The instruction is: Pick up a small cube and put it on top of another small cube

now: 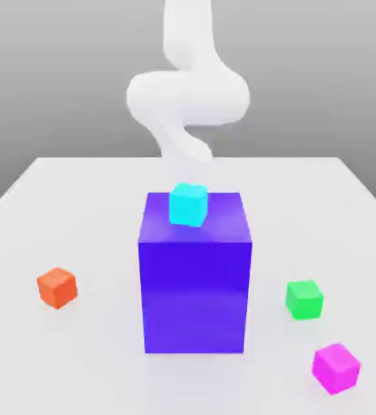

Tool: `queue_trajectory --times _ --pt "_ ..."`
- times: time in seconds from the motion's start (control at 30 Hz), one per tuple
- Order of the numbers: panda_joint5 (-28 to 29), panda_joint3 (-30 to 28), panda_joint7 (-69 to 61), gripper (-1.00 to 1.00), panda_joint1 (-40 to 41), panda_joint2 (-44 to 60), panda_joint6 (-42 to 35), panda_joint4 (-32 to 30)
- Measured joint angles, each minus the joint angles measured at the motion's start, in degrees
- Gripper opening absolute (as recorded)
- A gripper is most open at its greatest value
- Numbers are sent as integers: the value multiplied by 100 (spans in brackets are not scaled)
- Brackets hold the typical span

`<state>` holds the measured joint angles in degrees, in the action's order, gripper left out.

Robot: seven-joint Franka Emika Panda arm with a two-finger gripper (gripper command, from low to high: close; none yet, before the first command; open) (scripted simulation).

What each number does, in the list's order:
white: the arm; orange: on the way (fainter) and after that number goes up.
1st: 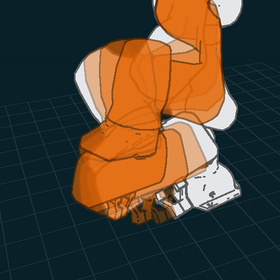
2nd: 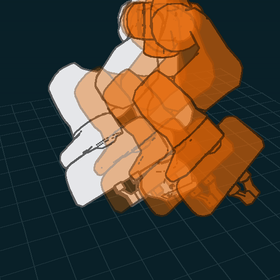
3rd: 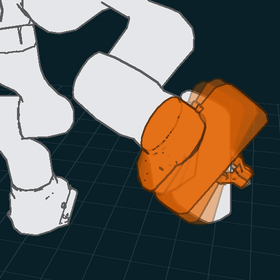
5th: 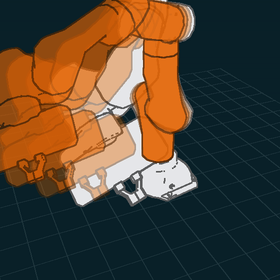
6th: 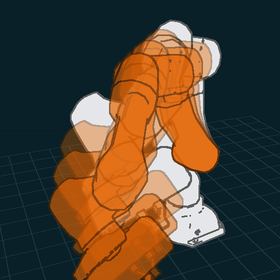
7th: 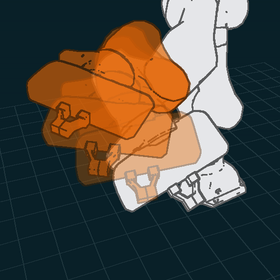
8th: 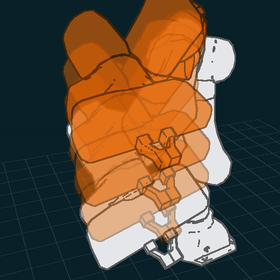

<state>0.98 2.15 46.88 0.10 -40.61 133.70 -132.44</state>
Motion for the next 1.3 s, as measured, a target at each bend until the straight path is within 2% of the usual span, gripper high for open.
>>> queue_trajectory --times 0.6,0.9,1.03,1.07,1.3 --pt "959 1272 934 0 -322 3776 1376 -474" --pt "1123 1499 1173 0 -836 5592 2108 -708" --pt "1510 1132 1477 0 -1187 6423 2689 -567" --pt "1610 1004 1553 -100 -1295 6621 2840 -523" --pt "1613 968 1557 -100 -1333 6663 2878 -514"
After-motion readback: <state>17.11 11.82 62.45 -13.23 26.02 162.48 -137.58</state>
